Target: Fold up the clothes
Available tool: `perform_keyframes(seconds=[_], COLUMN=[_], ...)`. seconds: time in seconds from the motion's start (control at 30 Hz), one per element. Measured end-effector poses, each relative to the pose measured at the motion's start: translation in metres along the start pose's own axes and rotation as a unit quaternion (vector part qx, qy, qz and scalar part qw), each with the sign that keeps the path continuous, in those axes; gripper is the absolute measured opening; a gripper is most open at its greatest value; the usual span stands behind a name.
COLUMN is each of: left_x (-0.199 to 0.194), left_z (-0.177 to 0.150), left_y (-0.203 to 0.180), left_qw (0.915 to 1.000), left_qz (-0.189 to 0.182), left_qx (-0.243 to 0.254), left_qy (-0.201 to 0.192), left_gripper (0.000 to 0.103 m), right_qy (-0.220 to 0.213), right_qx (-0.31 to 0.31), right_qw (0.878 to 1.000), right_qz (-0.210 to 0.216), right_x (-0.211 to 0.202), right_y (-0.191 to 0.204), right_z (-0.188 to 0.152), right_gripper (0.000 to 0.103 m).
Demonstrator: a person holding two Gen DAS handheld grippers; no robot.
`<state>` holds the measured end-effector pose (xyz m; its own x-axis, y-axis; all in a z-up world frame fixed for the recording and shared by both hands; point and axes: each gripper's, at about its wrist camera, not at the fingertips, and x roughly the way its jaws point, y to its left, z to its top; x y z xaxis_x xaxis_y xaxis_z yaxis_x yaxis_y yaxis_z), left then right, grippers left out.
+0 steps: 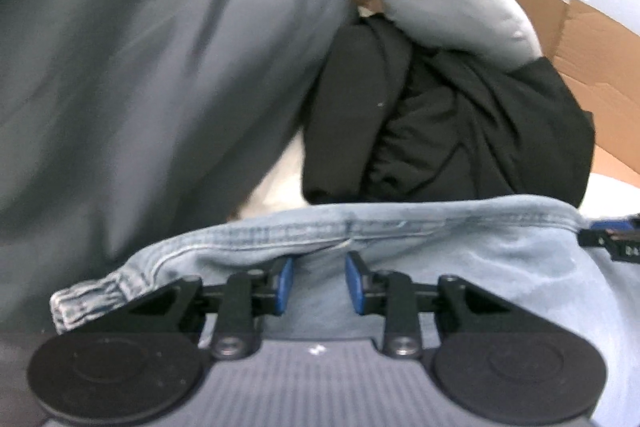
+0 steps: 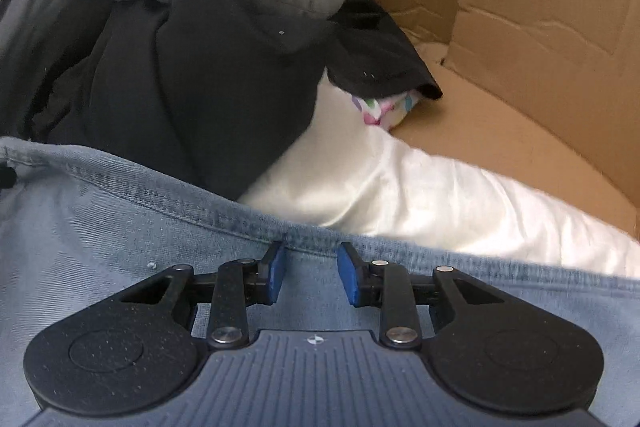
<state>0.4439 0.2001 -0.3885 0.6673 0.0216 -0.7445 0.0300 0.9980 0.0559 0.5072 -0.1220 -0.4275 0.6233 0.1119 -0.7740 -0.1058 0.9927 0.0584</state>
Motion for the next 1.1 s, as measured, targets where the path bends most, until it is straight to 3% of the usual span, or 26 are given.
perform_keyframes(seconds=[0.17, 0.37, 0.5, 0.63, 0.8, 1.1], left_x=[0.017, 0.029, 0.014, -0.012, -0.056, -0.131], left_z=[0.007, 0.019, 0.025, 0.026, 0.028, 0.039], left_y=[0.003, 0.013, 0.010, 0.016, 0.028, 0.051], left_qw=[0.9999, 0.9977, 0.9976, 0.9973, 0.9969, 0.9959], left_qz=[-0.008, -0.030, -0.028, -0.028, -0.022, -0.013], left_qx=[-0.002, -0.038, -0.010, -0.014, -0.024, -0.045], left_qy=[0.015, 0.048, 0.063, 0.066, 0.071, 0.078], left_gripper=[0.033, 0.033, 0.034, 0.040, 0.046, 0.054], right_qy=[0.000, 0.026, 0.040, 0.050, 0.041, -0.015], right_qx=[-0.006, 0.020, 0.035, 0.022, 0.021, 0.060], right_qw=[1.000, 0.999, 0.998, 0.998, 0.999, 0.998], right_qz=[-0.004, 0.001, 0.014, -0.006, 0.000, -0.019], right_x=[0.001, -0.002, -0.017, -0.035, -0.088, -0.224], right_y=[0.002, -0.002, -0.014, -0.025, -0.045, -0.099], right_z=[0.004, 0.013, 0.020, 0.024, 0.034, 0.061], right_gripper=[0.036, 0.035, 0.035, 0.035, 0.036, 0.041])
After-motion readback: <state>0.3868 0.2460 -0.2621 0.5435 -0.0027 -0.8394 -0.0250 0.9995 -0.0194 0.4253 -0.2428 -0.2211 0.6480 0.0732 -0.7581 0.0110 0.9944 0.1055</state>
